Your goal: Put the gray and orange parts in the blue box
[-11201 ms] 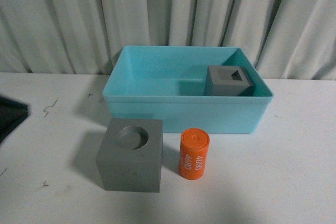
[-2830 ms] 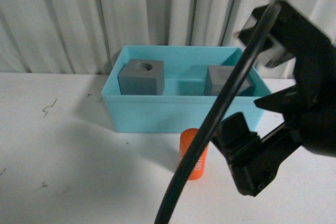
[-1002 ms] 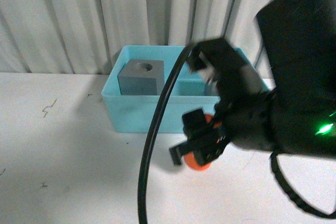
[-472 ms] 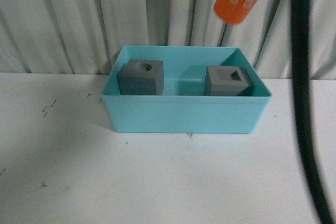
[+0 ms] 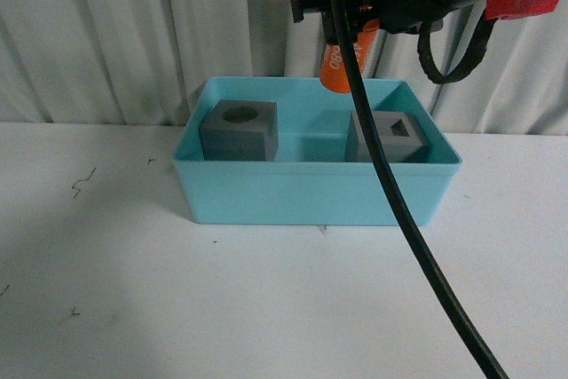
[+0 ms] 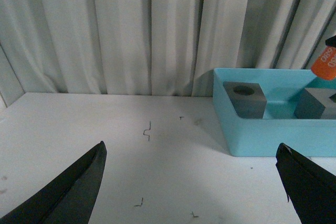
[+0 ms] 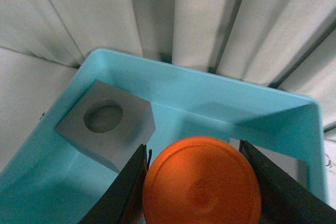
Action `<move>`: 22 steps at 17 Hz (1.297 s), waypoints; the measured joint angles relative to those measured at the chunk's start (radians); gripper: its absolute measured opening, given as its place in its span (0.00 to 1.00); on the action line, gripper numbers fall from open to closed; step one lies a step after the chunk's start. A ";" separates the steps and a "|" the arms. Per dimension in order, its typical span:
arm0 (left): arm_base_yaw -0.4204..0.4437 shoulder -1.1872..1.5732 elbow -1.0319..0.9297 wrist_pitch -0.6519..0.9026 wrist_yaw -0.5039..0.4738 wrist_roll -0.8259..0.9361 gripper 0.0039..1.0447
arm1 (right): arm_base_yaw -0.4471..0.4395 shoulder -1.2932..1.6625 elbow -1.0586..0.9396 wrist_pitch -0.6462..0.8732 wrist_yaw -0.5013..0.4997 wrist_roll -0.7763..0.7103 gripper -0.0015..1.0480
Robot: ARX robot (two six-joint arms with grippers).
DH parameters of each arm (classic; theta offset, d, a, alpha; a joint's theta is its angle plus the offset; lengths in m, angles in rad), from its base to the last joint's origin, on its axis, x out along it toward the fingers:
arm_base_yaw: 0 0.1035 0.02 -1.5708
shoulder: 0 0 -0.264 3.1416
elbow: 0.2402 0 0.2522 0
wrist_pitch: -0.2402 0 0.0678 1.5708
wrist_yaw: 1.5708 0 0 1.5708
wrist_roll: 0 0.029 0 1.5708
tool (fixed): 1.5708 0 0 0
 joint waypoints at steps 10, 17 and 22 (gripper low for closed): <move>0.000 0.000 0.000 0.000 -0.001 0.000 0.94 | 0.042 0.395 0.393 -0.167 0.067 0.104 0.45; 0.000 0.000 0.000 0.000 -0.001 0.000 0.94 | 0.056 0.464 0.466 -0.212 0.090 0.160 0.45; 0.000 0.000 0.000 0.000 -0.001 0.000 0.94 | 0.062 0.471 0.472 -0.220 0.106 0.164 0.45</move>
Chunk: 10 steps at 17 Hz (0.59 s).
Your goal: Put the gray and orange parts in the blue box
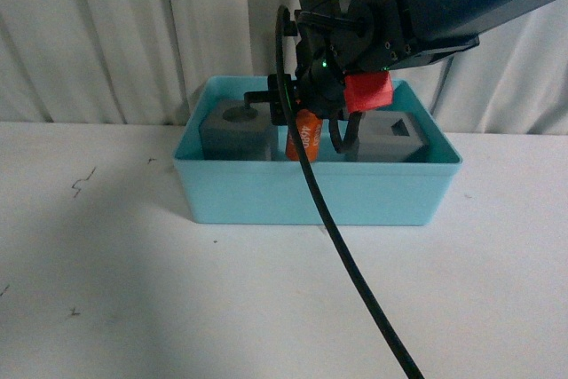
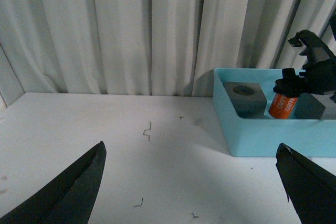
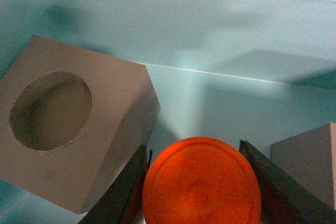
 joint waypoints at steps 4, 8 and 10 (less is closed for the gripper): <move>0.000 0.000 0.000 0.000 0.000 0.000 0.94 | 0.000 0.010 0.000 0.003 -0.007 0.000 0.80; 0.000 0.000 0.000 0.000 0.000 0.000 0.94 | 0.000 0.010 0.000 0.032 -0.008 0.001 0.93; 0.000 0.000 0.000 0.000 0.000 0.000 0.94 | 0.000 0.010 0.000 0.044 -0.008 0.001 0.94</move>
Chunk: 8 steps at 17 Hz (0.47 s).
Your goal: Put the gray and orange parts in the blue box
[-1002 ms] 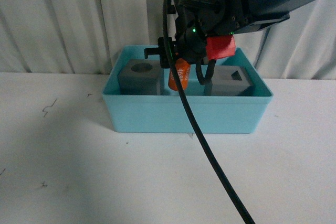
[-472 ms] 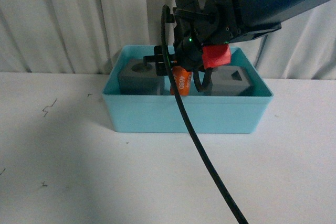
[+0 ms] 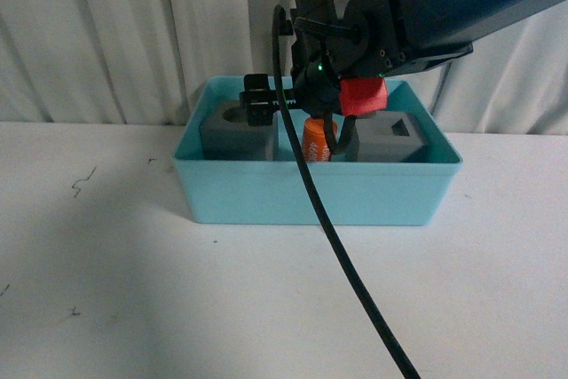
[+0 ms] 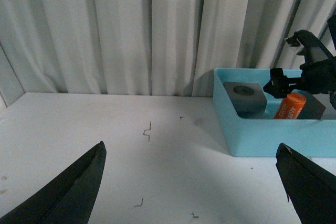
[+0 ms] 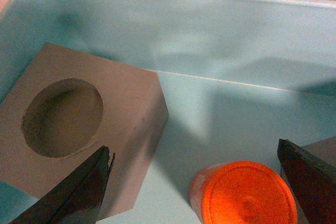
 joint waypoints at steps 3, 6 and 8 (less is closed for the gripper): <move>0.000 0.000 0.000 0.000 0.000 0.000 0.94 | -0.002 -0.017 0.000 0.027 0.006 -0.001 0.94; 0.000 0.000 0.000 0.000 0.000 0.000 0.94 | -0.024 -0.177 -0.119 0.134 0.066 -0.003 0.94; 0.000 0.000 0.000 0.000 0.000 0.000 0.94 | -0.063 -0.355 -0.285 0.224 0.080 -0.006 0.94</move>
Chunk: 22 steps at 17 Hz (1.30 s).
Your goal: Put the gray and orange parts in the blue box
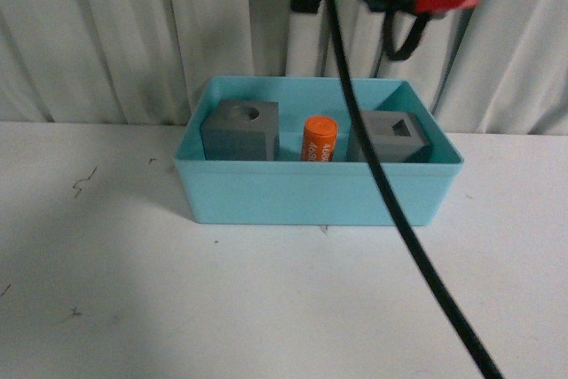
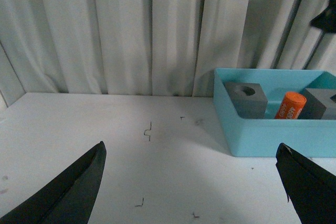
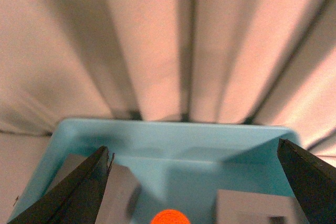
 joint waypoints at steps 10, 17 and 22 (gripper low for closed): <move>0.000 0.000 0.000 0.000 0.000 0.000 0.94 | -0.169 -1.170 -1.166 -0.089 0.048 0.116 0.90; 0.000 0.000 0.000 0.000 0.000 0.000 0.94 | -0.259 -1.356 -1.468 0.433 -0.103 -0.116 0.24; 0.000 0.000 0.000 0.000 0.000 0.000 0.94 | -0.347 -1.490 -1.542 0.365 -0.195 -0.130 0.02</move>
